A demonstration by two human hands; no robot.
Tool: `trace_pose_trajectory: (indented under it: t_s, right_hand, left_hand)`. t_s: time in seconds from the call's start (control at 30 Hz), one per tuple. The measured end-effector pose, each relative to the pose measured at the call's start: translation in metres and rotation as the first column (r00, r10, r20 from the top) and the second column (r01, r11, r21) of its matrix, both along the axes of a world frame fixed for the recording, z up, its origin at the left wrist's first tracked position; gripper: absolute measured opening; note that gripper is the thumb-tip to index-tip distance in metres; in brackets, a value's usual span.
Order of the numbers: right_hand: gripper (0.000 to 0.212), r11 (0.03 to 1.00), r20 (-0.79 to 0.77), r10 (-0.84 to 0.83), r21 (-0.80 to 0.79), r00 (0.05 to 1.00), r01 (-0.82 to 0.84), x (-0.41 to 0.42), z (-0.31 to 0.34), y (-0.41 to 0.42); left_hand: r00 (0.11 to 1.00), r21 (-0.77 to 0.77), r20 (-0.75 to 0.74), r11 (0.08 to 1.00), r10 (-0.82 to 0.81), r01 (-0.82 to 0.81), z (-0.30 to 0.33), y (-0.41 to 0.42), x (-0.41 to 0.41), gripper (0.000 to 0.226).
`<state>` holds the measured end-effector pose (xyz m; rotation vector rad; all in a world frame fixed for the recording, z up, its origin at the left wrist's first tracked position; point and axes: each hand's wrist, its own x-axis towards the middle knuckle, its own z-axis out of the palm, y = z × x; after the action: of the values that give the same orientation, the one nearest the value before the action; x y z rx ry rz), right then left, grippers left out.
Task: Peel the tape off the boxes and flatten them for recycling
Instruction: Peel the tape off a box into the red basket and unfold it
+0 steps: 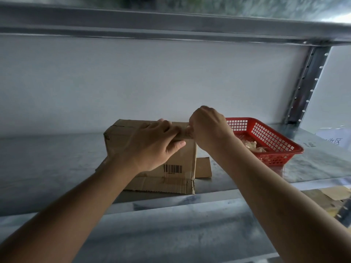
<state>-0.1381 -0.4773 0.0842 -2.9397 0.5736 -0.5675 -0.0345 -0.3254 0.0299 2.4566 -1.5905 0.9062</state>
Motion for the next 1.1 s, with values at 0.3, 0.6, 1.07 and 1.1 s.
trace_pose_trajectory:
  t_s: [0.3, 0.6, 1.07, 1.1]
  right_hand:
    - [0.014, 0.722, 0.311, -0.044, 0.667, 0.949, -0.185, 0.002, -0.004, -0.026]
    - [0.01, 0.323, 0.451, -0.095, 0.857, 0.887, -0.401, -0.024, -0.025, -0.048]
    - [0.02, 0.773, 0.491, -0.148, 0.599, 0.859, -0.21, 0.007, -0.062, -0.044]
    - [0.023, 0.768, 0.509, -0.153, 0.601, 0.847, -0.222, 0.009, -0.063, -0.043]
  left_hand:
    - [0.987, 0.066, -0.156, 0.997, 0.049, -0.039, 0.003, -0.001, 0.008, 0.064]
    - [0.975, 0.063, -0.221, 0.998, 0.032, -0.018, -0.003, -0.004, 0.024, 0.069]
    - [0.975, -0.003, -0.22, 1.0, -0.001, 0.001, -0.009, -0.006, 0.024, 0.072]
    - [0.976, -0.004, -0.219, 1.0, 0.0, 0.0, -0.009, -0.006, 0.023, 0.071]
